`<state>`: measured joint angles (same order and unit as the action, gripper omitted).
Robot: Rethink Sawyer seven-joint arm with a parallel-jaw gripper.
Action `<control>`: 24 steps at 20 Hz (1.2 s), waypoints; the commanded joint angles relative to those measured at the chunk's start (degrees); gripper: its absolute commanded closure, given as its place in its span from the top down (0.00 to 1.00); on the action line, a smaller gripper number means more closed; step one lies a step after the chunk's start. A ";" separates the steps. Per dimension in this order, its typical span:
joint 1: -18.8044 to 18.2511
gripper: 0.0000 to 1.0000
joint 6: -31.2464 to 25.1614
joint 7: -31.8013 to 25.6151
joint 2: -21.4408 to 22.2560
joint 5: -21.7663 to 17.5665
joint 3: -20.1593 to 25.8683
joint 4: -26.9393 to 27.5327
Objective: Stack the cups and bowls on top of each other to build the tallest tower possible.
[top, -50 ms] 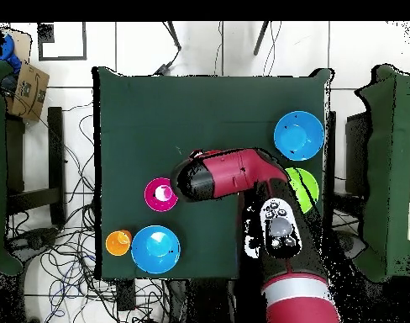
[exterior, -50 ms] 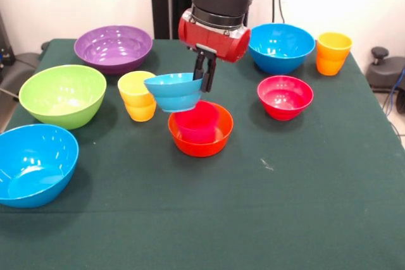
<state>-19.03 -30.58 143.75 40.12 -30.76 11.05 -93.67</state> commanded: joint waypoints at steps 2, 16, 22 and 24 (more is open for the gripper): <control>-2.08 0.00 -4.25 -16.32 -1.01 -1.28 9.25 3.55; 2.35 0.00 -23.49 -17.77 -3.67 -2.48 7.96 9.79; 2.89 0.00 -31.77 -18.93 -4.76 -3.39 7.86 12.78; 2.39 0.00 -30.91 -18.08 -4.80 -3.15 8.25 11.85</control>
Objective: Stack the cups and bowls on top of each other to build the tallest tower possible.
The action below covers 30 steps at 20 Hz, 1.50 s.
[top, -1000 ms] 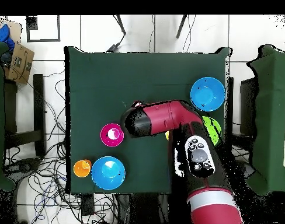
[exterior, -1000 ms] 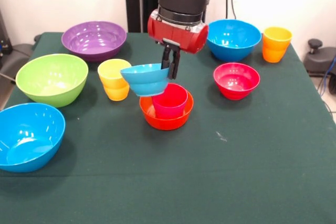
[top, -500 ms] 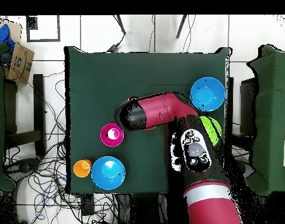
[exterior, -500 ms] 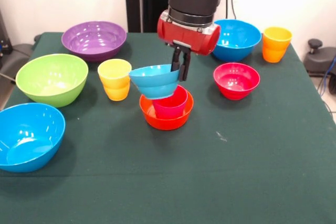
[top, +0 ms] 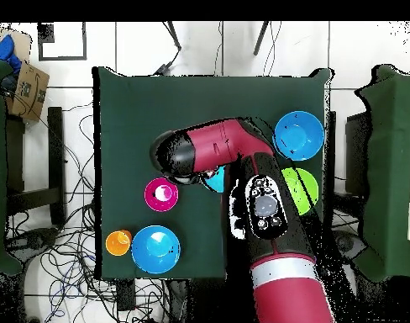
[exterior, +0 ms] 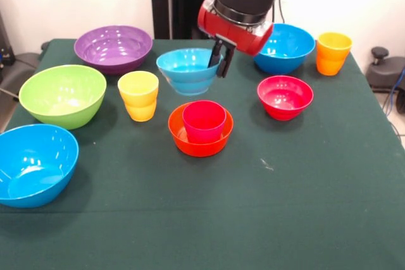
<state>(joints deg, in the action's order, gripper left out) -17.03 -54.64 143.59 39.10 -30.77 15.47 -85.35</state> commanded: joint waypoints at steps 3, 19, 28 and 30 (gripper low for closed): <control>-0.96 0.00 -3.37 -16.07 -3.83 -2.08 5.09 1.40; -1.51 0.00 5.44 -9.00 -2.08 0.00 6.94 -4.70; -2.36 0.00 3.62 -9.82 -1.30 0.32 6.37 -7.78; -2.72 0.00 3.24 -9.99 -1.41 0.51 6.35 -8.36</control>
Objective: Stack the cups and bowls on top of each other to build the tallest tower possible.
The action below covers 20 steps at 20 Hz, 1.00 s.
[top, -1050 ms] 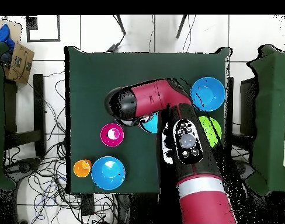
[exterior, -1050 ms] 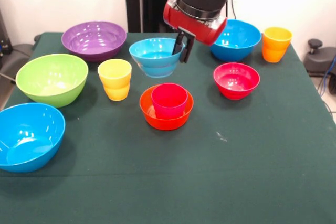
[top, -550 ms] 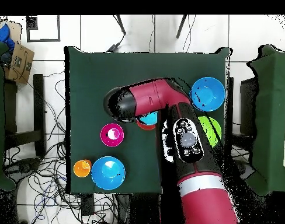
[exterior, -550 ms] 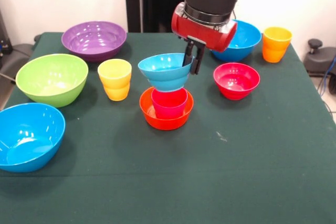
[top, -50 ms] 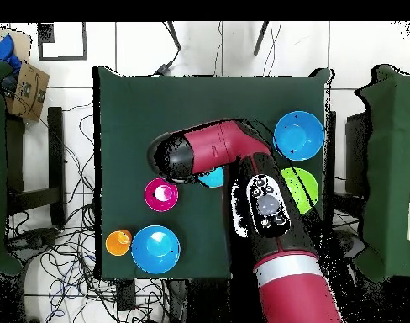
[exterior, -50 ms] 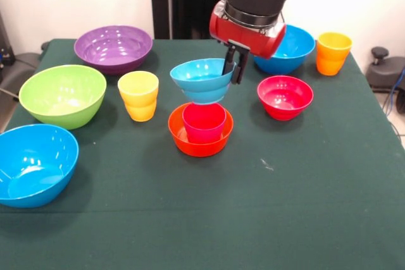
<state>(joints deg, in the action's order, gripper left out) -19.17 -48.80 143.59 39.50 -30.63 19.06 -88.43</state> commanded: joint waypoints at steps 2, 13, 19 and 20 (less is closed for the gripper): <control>-0.81 0.00 -2.23 -9.53 -2.12 0.53 2.70 -5.85; 1.98 0.00 6.01 -2.02 -4.42 -1.69 0.95 -5.33; 2.86 0.00 7.46 -1.04 -4.50 -1.39 0.39 -3.97; 2.84 0.00 7.54 -1.13 -4.51 -1.21 0.44 -3.89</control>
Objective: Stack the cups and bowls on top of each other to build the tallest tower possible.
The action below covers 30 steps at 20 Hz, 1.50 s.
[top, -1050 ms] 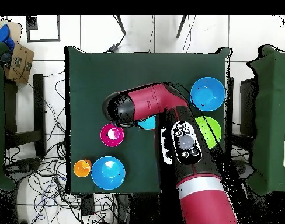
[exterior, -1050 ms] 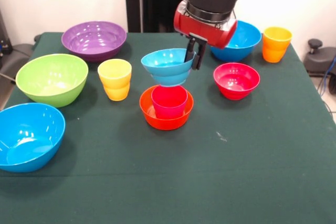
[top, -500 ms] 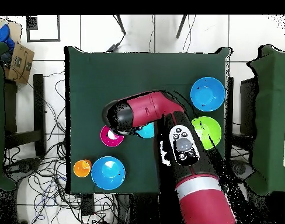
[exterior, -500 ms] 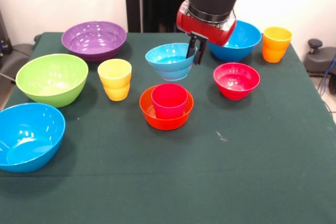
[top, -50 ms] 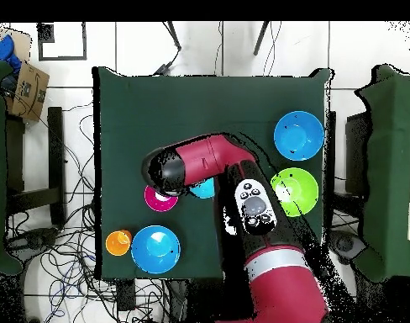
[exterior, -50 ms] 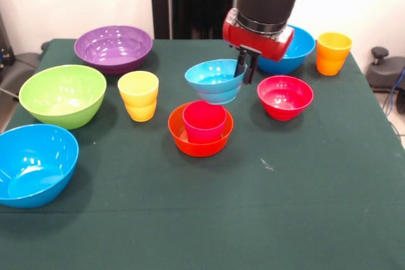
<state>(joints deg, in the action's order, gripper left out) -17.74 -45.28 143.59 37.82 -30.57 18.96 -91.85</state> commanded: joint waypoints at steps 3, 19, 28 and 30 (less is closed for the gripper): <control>1.46 0.00 2.54 -2.08 -3.20 -0.72 0.81 1.39; 2.43 0.00 -16.04 -7.87 -4.02 -0.06 -0.20 9.97; 2.91 0.00 -15.50 -6.04 -5.83 -1.12 0.17 13.27; 2.99 0.00 -14.81 -5.77 -6.09 -1.13 0.22 13.60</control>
<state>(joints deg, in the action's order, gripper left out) -15.82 -57.43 143.59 36.41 -30.53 18.39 -81.42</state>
